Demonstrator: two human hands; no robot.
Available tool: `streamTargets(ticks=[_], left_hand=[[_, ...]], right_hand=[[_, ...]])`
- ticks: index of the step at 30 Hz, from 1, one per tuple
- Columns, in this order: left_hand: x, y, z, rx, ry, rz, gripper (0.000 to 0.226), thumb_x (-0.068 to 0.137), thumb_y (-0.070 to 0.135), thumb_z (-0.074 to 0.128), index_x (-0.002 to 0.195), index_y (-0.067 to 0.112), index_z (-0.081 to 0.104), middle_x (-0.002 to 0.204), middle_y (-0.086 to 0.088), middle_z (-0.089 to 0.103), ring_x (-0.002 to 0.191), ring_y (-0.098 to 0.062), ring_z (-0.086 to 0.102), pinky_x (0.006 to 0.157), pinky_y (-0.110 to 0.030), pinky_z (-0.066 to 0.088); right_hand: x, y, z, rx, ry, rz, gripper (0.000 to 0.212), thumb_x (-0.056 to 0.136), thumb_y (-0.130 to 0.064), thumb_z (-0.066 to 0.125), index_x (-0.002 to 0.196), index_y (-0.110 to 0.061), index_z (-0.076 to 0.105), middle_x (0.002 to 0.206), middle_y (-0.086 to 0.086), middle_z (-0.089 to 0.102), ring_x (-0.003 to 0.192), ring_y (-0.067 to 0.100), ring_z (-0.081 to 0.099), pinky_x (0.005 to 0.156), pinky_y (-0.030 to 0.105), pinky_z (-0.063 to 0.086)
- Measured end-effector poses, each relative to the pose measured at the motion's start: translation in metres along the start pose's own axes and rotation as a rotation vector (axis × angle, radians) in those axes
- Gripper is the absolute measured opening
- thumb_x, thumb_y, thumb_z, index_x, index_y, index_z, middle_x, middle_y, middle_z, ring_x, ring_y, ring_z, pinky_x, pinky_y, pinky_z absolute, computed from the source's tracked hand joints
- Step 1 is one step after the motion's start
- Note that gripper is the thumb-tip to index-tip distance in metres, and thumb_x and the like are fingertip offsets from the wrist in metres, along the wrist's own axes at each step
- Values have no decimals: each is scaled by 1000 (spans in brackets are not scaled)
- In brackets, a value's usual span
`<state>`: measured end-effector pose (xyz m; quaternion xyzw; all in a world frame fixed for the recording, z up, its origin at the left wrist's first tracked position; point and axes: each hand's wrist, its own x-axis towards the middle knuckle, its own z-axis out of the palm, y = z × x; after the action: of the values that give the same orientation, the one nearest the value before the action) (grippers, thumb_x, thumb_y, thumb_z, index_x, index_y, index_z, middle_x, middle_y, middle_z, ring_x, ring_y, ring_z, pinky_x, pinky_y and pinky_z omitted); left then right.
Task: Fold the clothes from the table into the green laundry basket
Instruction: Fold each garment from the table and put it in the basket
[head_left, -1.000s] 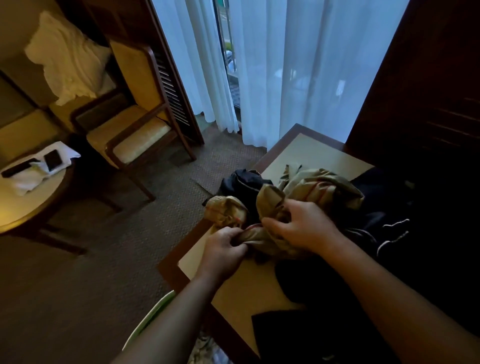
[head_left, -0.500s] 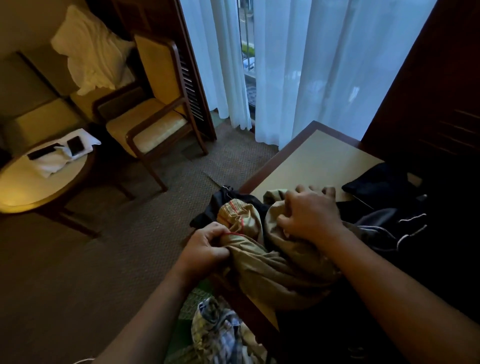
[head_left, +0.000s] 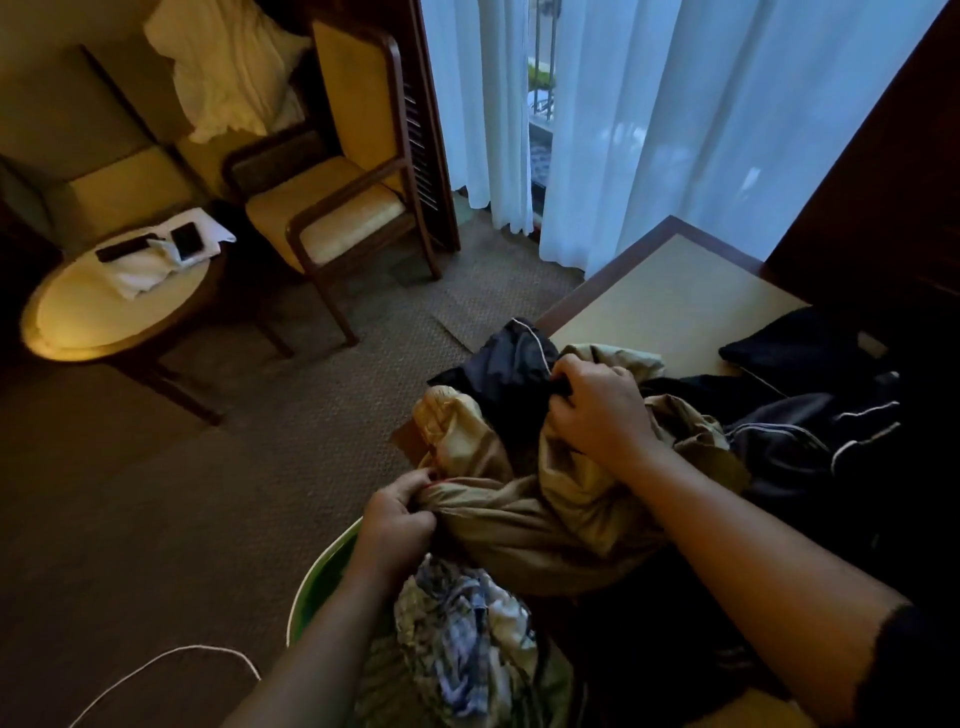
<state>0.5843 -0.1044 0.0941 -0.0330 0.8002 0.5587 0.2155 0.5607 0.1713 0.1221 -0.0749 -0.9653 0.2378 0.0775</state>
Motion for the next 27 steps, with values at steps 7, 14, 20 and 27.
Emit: streamTargets(ticks=[7, 14, 20, 27], left_hand=[[-39, -14, -63, -697, 65, -271, 46, 89, -14, 32, 110, 1, 69, 101, -24, 71, 91, -39, 68, 89, -52, 57], [-110, -29, -101, -1066, -30, -282, 51, 81, 10, 47, 128, 6, 63, 101, -21, 77, 86, -32, 78, 68, -43, 64], [-161, -40, -107, -1068, -192, -261, 54, 79, 6, 42, 127, -2, 67, 104, -26, 77, 86, -36, 79, 63, -43, 65], [-182, -72, -132, -976, -207, -236, 36, 87, 19, 50, 90, 1, 82, 101, -19, 76, 94, -33, 77, 85, -46, 62]], right_hand=[[-65, -25, -21, 39, 206, 56, 39, 89, -45, 51, 115, -19, 66, 100, 1, 70, 102, 27, 68, 110, 57, 39], [-160, -85, 9, 169, -368, -340, 105, 82, -39, 75, 163, -38, 8, 172, -8, -1, 156, 7, -13, 127, 42, -7], [-227, -151, 58, 348, -603, -147, 127, 75, -39, 88, 152, -54, -13, 171, -8, -8, 156, 18, -9, 124, 47, -2], [-271, -176, 90, 565, -430, 100, 80, 74, -19, 75, 146, -40, 47, 127, -5, 66, 122, 18, 61, 102, 45, 54]])
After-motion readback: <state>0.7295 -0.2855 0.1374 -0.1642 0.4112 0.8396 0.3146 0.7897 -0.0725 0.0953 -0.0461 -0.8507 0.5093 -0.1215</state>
